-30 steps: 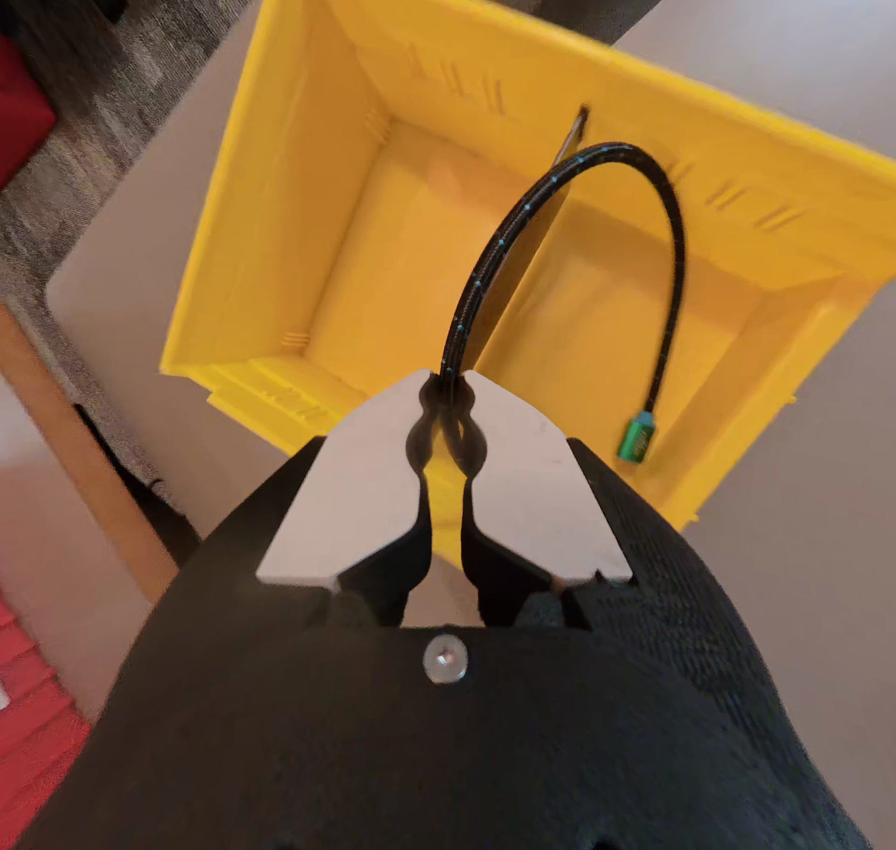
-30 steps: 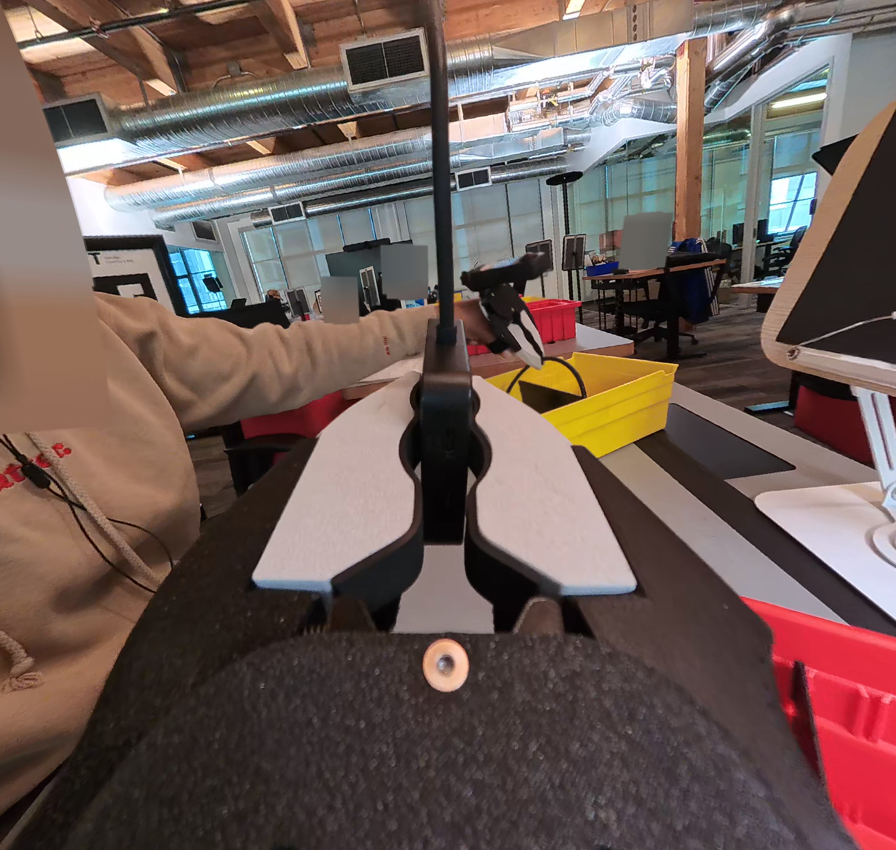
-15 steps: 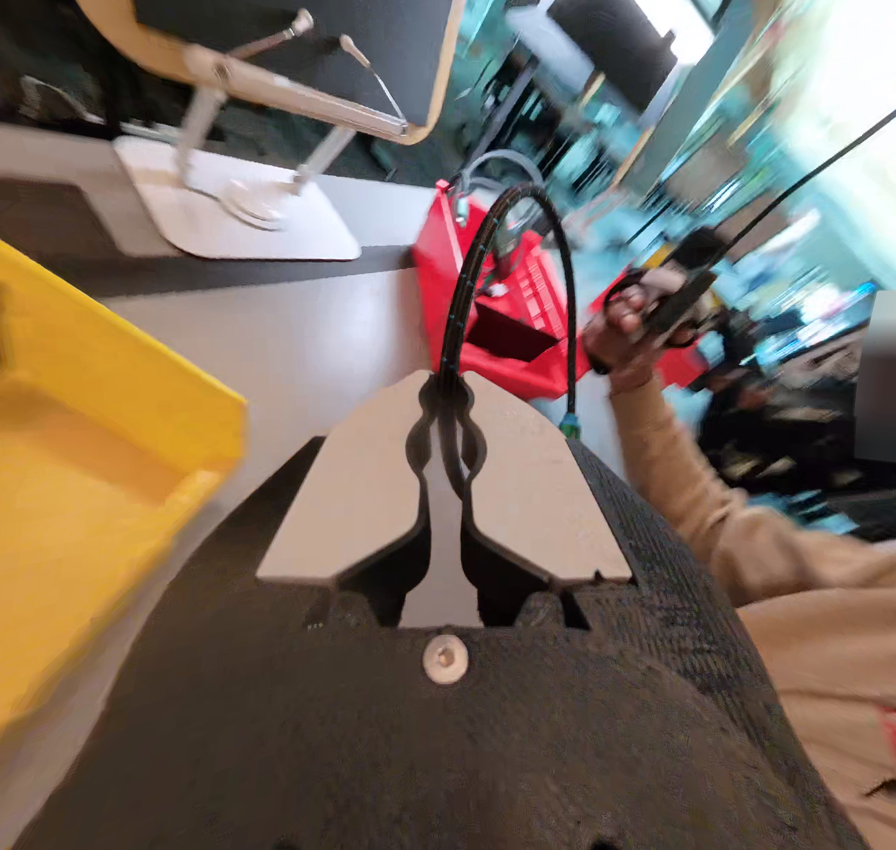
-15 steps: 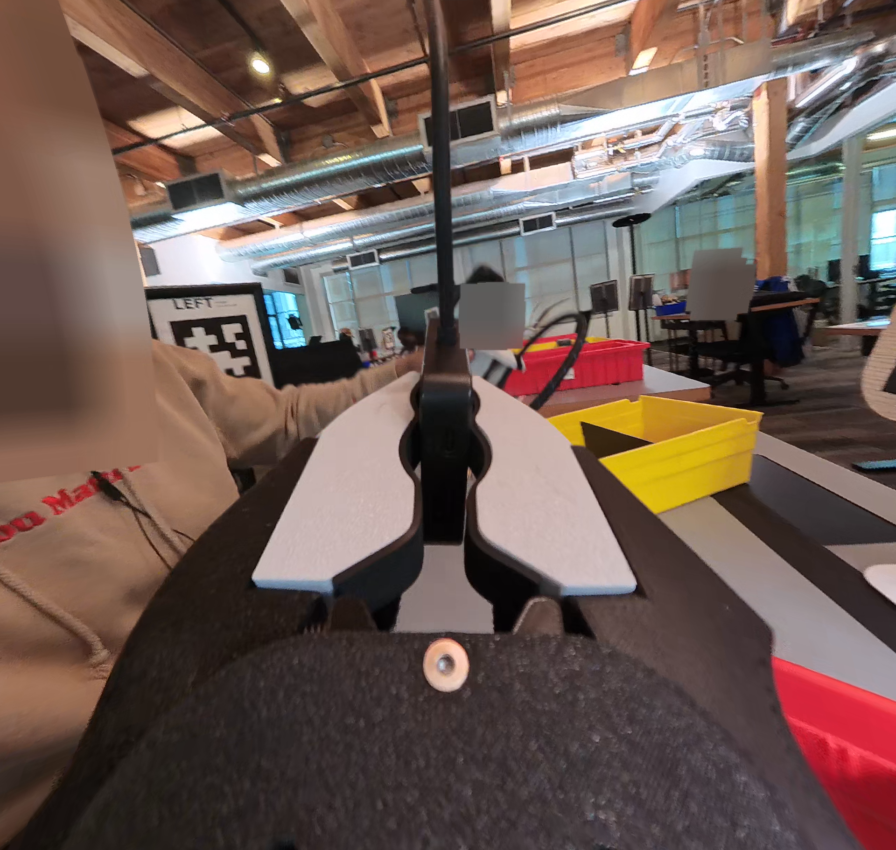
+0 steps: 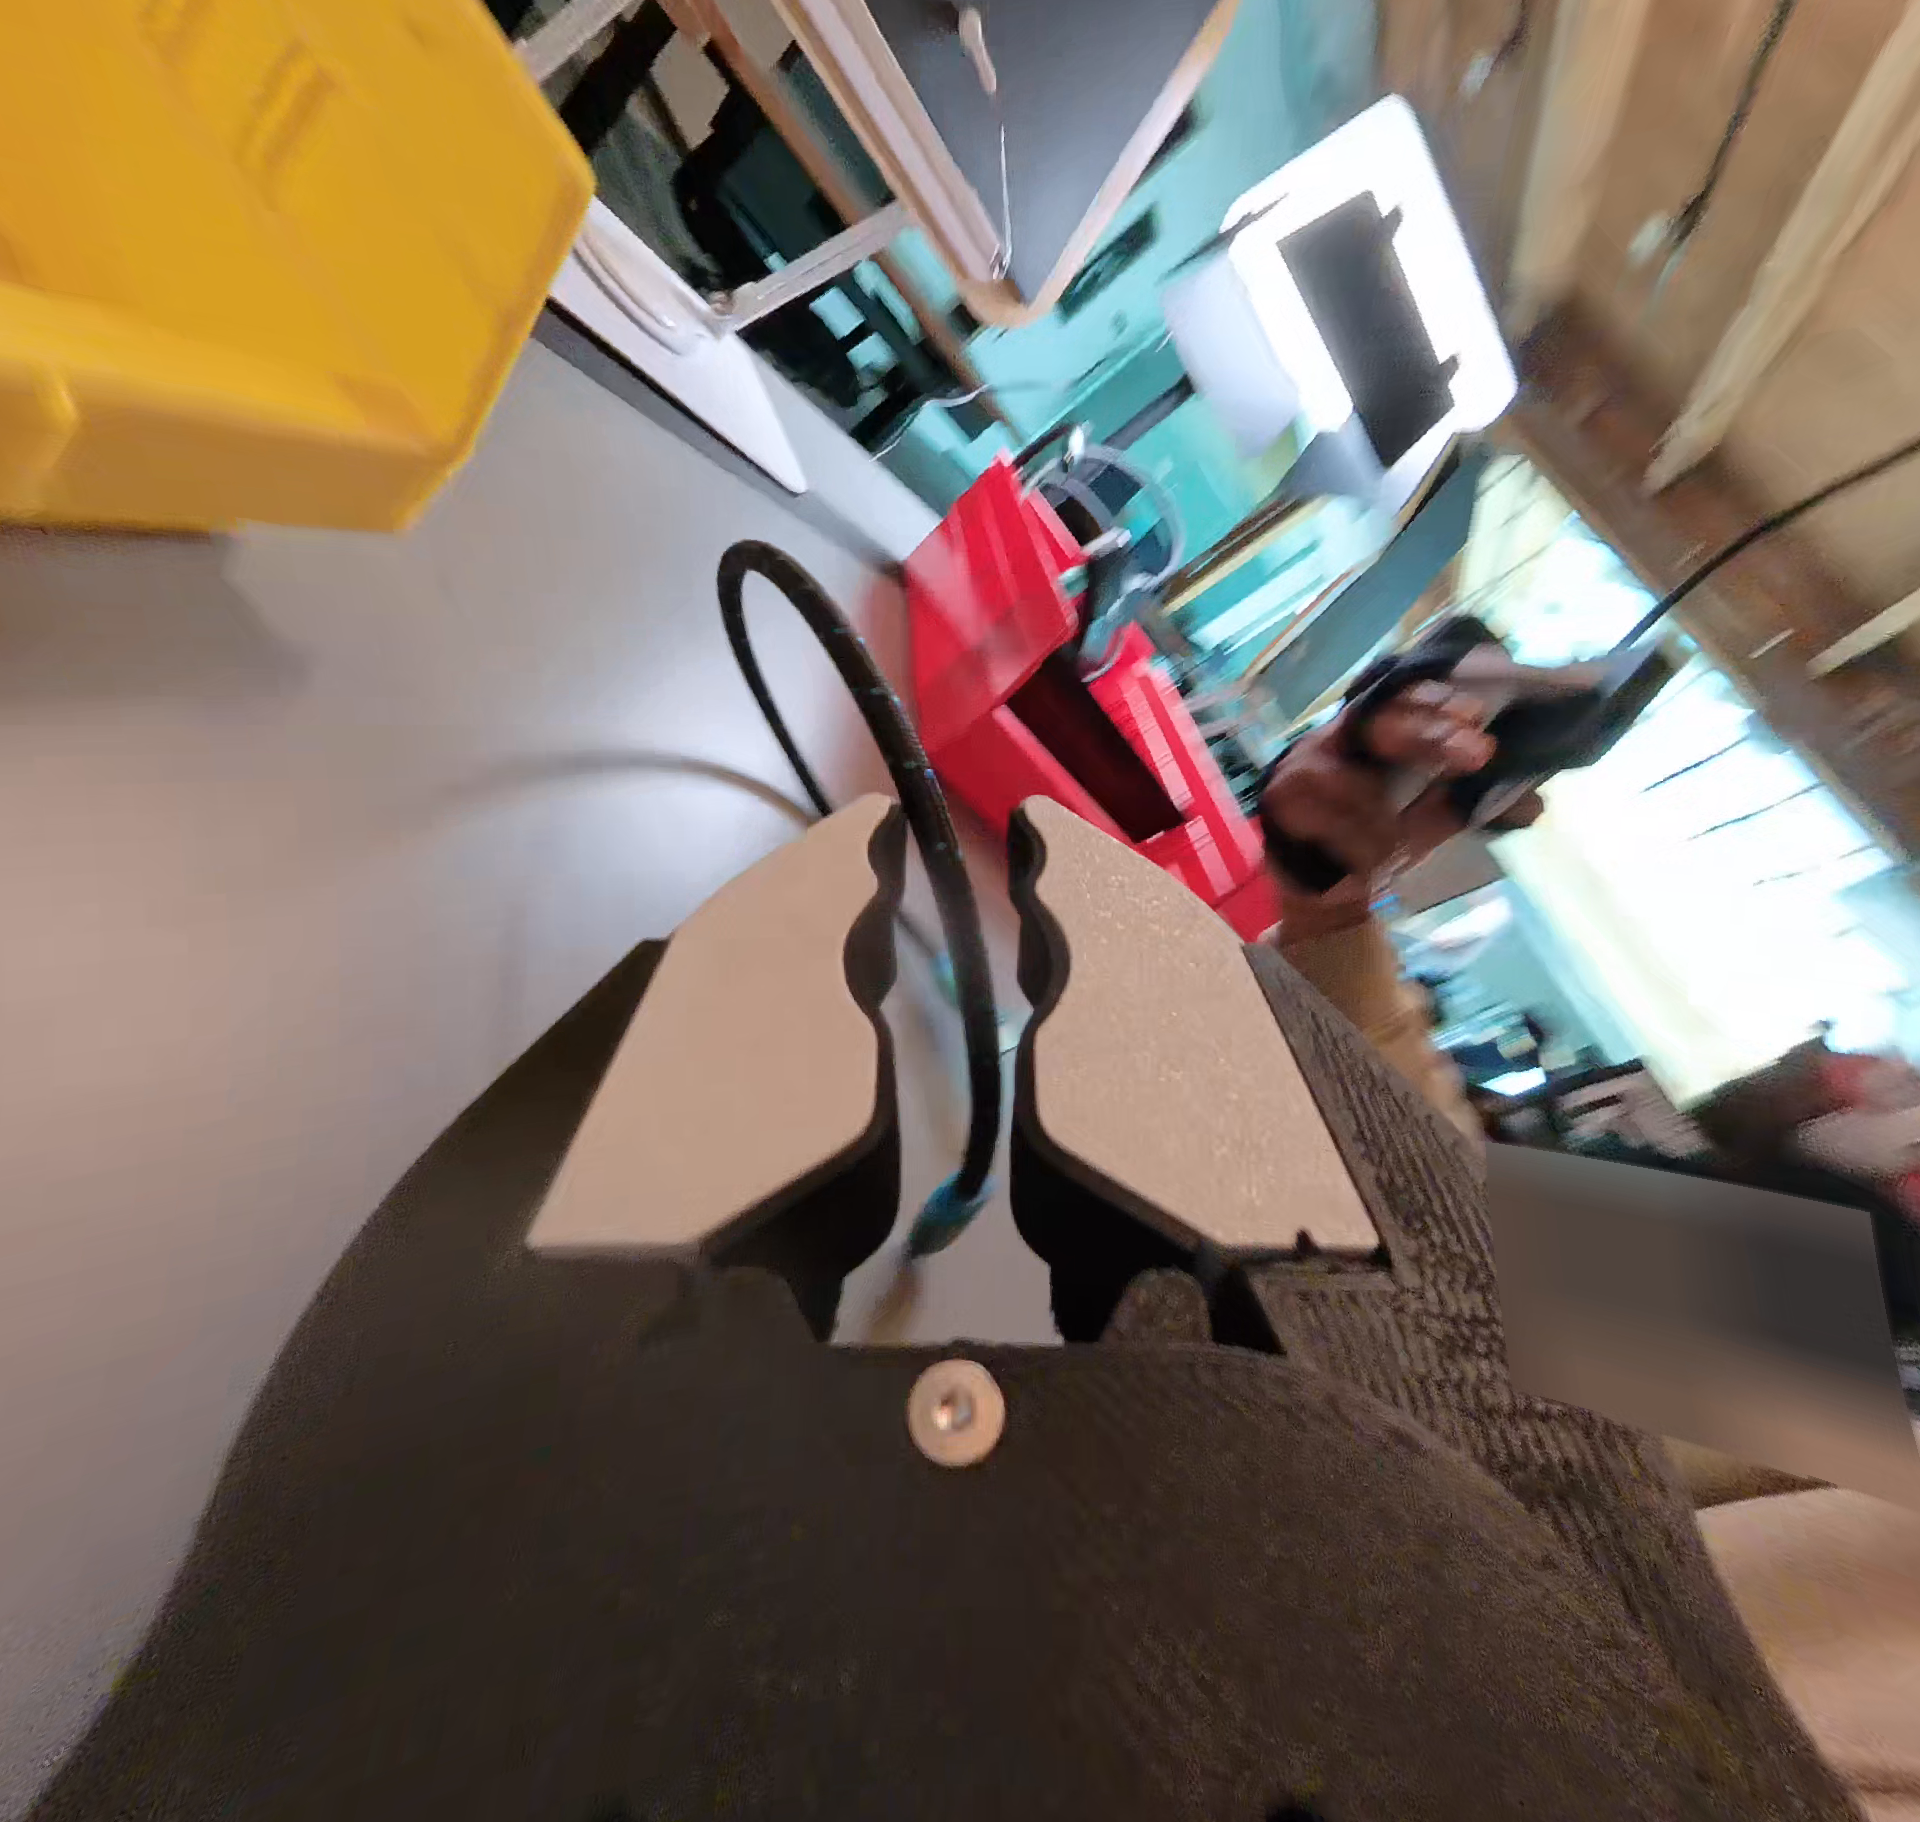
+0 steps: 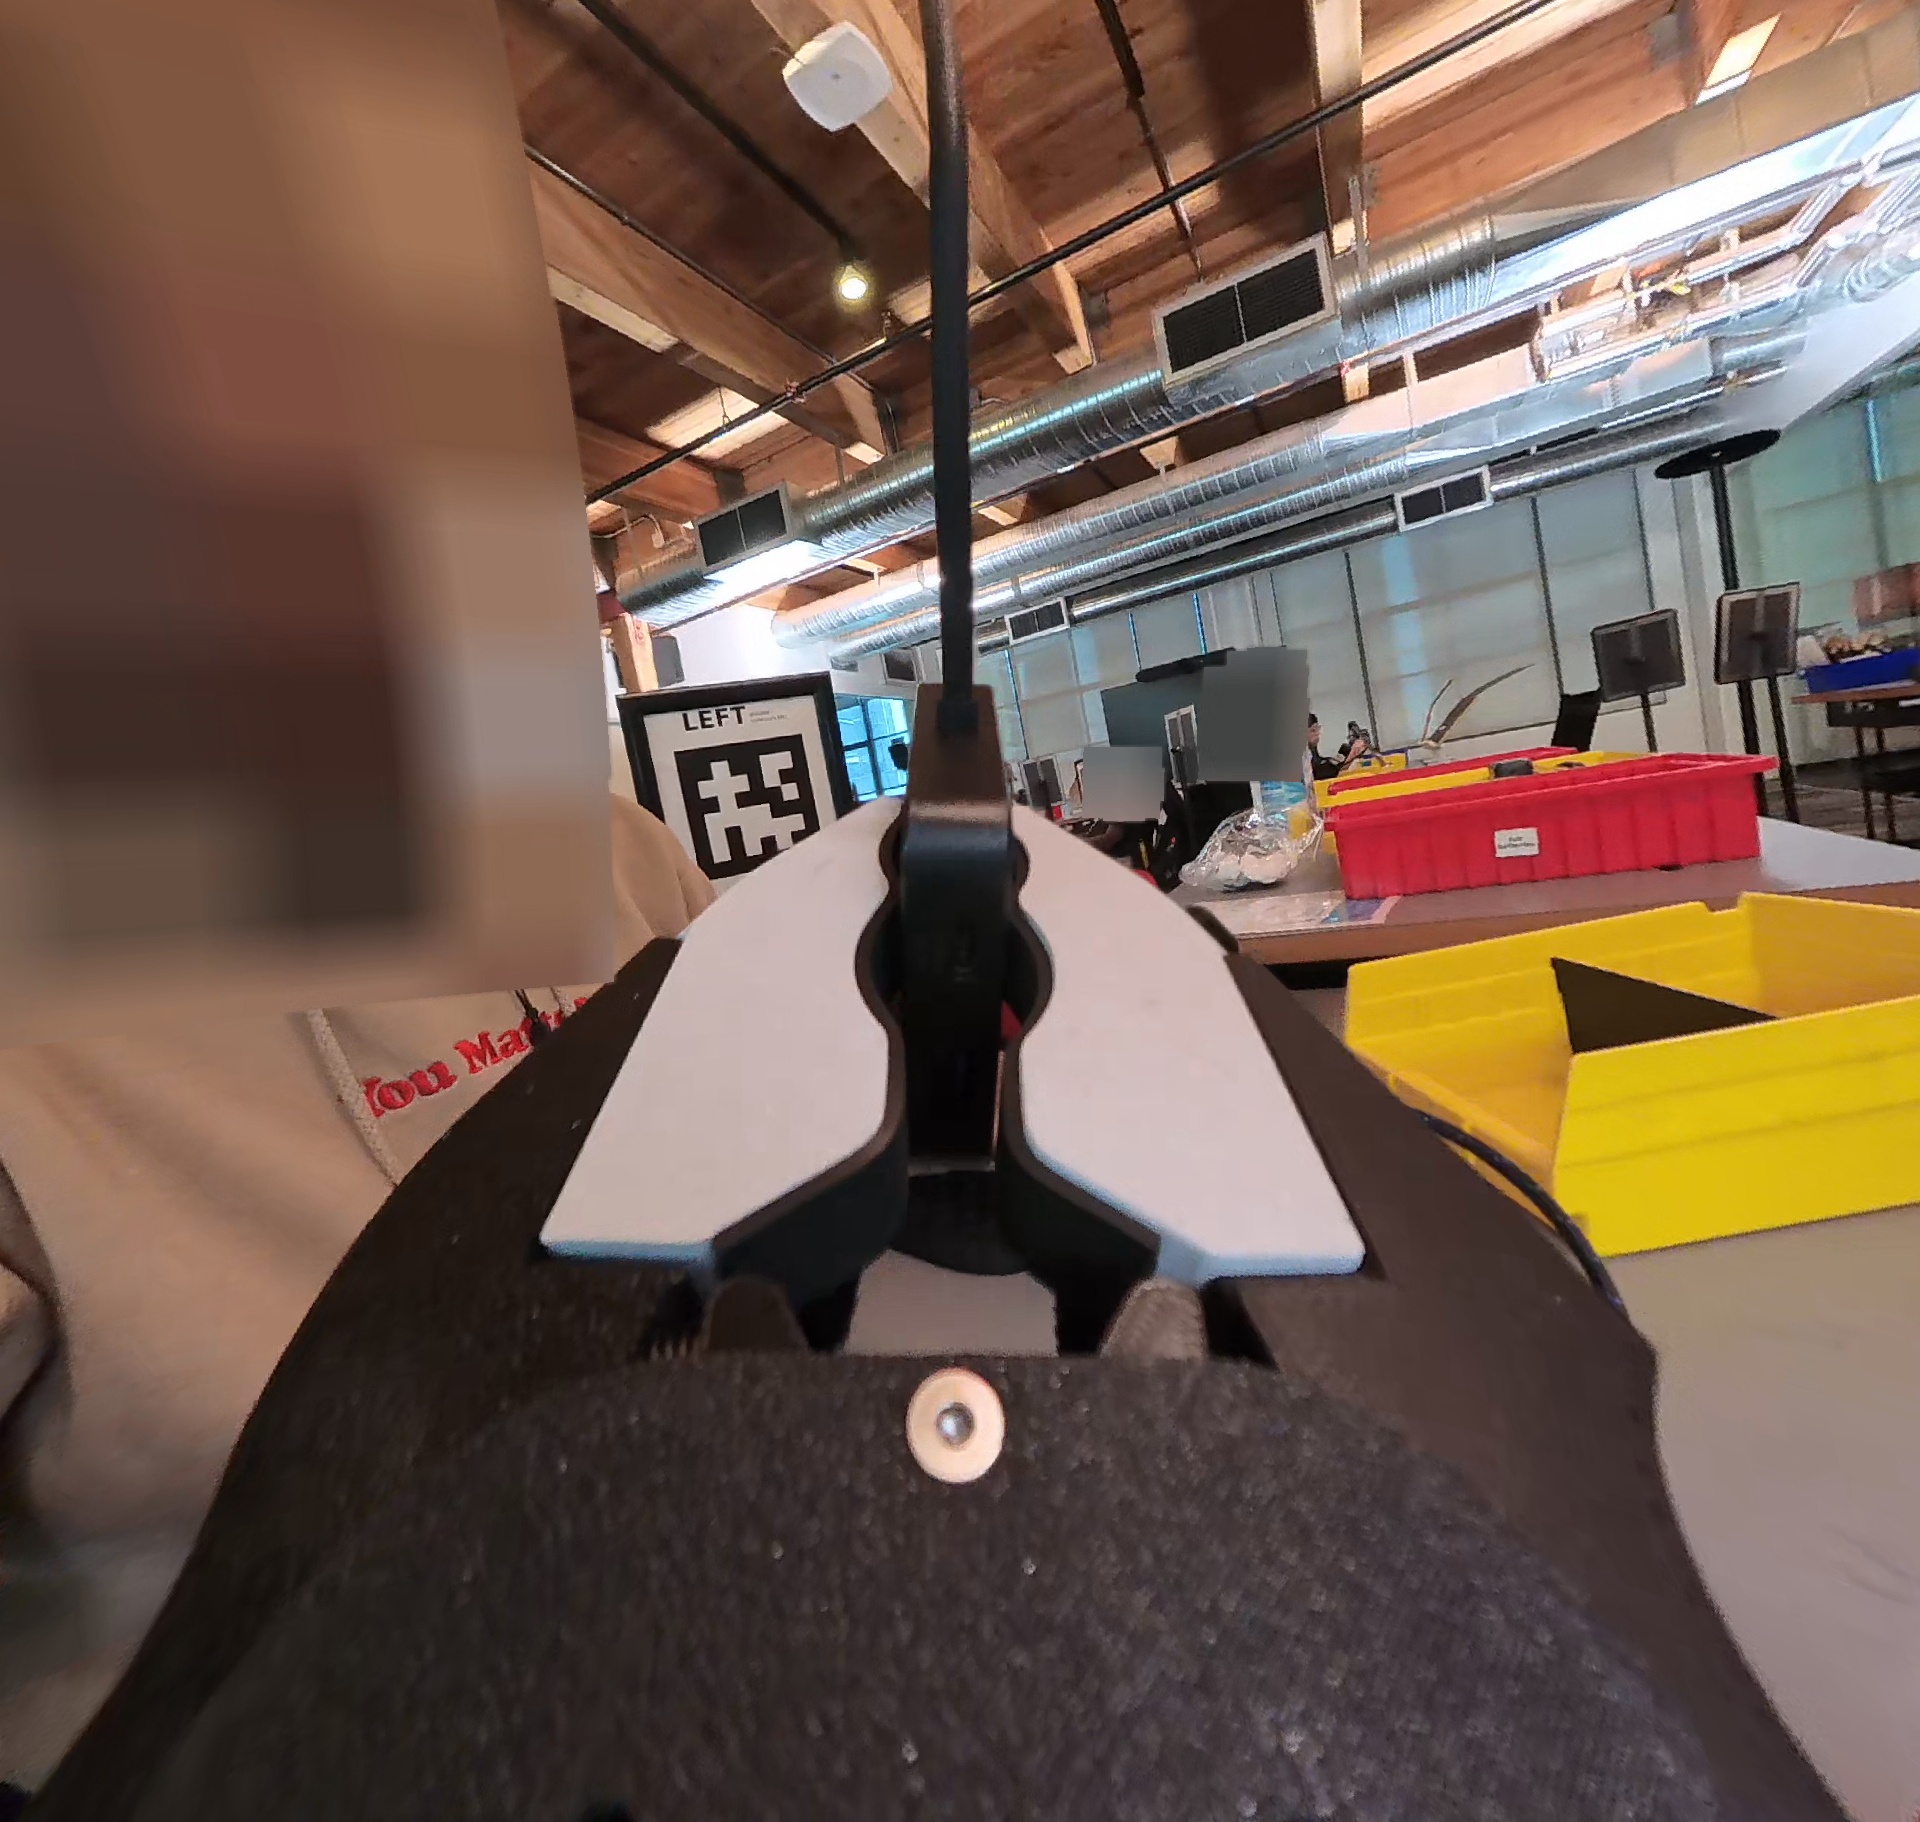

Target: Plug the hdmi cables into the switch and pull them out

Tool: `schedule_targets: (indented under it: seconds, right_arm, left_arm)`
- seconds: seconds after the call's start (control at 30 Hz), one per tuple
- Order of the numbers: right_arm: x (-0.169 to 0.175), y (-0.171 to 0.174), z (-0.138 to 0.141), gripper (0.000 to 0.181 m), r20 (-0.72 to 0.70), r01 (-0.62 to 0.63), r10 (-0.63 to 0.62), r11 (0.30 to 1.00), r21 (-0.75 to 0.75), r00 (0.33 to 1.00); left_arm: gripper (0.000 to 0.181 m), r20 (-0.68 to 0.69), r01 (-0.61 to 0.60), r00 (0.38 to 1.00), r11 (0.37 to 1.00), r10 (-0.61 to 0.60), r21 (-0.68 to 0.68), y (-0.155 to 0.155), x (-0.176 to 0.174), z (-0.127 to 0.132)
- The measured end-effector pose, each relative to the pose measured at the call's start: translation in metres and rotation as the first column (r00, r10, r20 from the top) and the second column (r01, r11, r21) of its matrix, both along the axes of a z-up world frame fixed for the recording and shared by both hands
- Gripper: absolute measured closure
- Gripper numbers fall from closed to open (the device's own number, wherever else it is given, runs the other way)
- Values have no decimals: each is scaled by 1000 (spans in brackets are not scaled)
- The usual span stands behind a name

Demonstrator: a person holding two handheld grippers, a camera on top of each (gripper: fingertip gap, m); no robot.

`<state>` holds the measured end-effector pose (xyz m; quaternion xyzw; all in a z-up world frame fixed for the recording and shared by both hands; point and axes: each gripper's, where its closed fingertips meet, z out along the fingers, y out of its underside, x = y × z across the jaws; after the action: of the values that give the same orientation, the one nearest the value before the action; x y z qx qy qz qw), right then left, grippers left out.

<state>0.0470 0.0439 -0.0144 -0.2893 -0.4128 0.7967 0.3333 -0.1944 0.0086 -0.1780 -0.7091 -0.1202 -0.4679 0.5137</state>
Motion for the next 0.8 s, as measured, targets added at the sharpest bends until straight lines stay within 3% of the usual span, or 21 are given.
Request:
schedule_targets:
  seconds: [0.07, 0.17, 0.27, 0.37, 0.5, 0.67, 0.8]
  right_arm:
    - [-1, -1, -2, 168, 8, -5, 5, 1000, 0, 1000]
    - [-3, 0, -4, 168, 23, 4, -4, 1000, 2, 1000]
    - [-4, 3, -6, 168, 34, 11, -11, 1000, -4, 999]
    - [-7, 2, -8, 168, 45, 10, -10, 1000, -5, 999]
    - [-9, 3, -11, 168, 56, 16, -16, 1000, -10, 998]
    - [-12, 7, -16, 168, 79, 33, -32, 999, -15, 996]
    - [-11, 11, -19, 168, 86, 45, -43, 999, -25, 995]
  left_arm:
    - [159, -239, -14, 971, 999, 23, 39, -5, -8, -1]
    - [154, -568, 37, 823, 995, 24, 96, -13, -17, 2]
    - [147, -738, 213, 663, 977, -126, 25, -24, -6, -4]
    - [149, -835, 423, 460, 901, -303, -93, -38, 11, -20]
    - [147, -881, 584, 112, 748, -459, -315, -49, 14, -57]
    - [144, -822, 666, -137, 563, -552, -489, -58, 22, -82]
    - [152, -776, 670, -260, 471, -575, -574, -64, 30, -99]
